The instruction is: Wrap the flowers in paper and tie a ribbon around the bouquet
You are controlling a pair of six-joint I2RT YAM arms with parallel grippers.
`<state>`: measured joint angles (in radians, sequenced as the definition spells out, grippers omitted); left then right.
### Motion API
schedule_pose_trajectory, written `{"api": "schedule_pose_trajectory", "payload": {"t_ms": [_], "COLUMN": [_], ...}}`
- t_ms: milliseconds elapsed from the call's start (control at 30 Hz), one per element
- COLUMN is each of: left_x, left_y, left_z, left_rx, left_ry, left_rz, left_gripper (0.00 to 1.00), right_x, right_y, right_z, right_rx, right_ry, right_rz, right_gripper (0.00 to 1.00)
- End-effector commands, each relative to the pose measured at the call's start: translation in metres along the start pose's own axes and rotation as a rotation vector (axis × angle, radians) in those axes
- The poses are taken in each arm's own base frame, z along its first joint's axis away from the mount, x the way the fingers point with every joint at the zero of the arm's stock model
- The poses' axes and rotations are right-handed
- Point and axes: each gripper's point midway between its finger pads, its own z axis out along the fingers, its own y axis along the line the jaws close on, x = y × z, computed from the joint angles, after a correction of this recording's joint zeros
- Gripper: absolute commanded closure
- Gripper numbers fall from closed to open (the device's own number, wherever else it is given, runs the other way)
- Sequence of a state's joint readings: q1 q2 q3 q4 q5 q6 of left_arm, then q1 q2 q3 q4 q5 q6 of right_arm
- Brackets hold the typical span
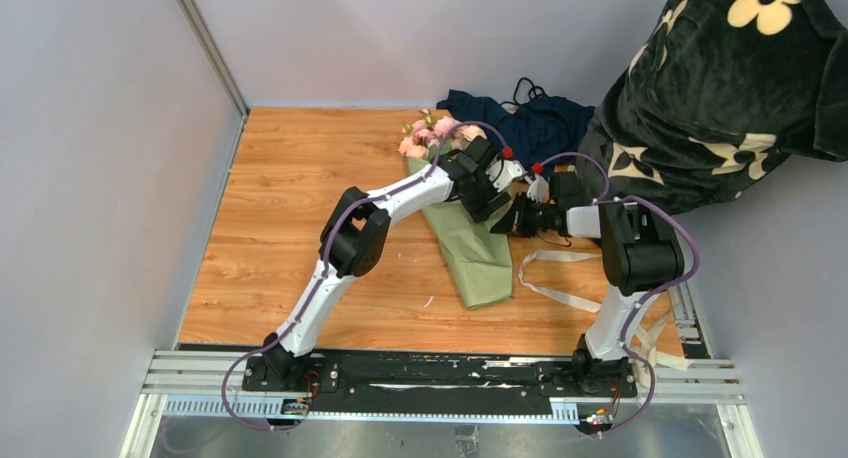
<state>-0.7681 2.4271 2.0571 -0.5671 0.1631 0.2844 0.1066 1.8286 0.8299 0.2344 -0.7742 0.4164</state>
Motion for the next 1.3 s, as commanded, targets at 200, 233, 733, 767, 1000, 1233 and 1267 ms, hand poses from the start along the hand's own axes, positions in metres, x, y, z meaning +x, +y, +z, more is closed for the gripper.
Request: {"api": "schedule_pose_trajectory", "payload": {"t_ms": [200,233,733,767,1000,1233,1267], "left_x": [-0.048,-0.045,-0.023,-0.023,-0.02,-0.063,-0.067], "left_y": [-0.106,-0.12,-0.172,-0.172,-0.154,-0.147,-0.15], "left_z": [-0.093,-0.093,-0.011,-0.008,-0.014,-0.1,-0.099], "left_rx": [0.269,0.295,0.24,0.24,0.137,0.12,0.129], "left_ry": [-0.104,-0.091,-0.033,-0.037,-0.061,-0.228,-0.232], "left_rz": [0.1,0.098,0.085,0.083,-0.021,-0.285,-0.333], "left_gripper": [0.4,0.42,0.08,0.06,0.16,0.16,0.15], "right_x": [-0.006,-0.01,-0.017,-0.017,-0.024,-0.031,-0.031], "right_y": [-0.025,-0.026,-0.027,-0.028,-0.026,-0.029,-0.03], "right_z": [0.018,0.019,0.013,0.013,0.011,0.009,0.009], "right_rx": [0.021,0.028,0.062,0.063,0.042,0.072,0.076], "right_ry": [0.054,0.054,0.042,0.044,0.022,-0.006,-0.006], "right_rz": [0.035,0.02,-0.076,-0.079,-0.054,-0.016,-0.013], "right_gripper": [1.0,1.0,1.0,1.0,1.0,1.0,1.0]}}
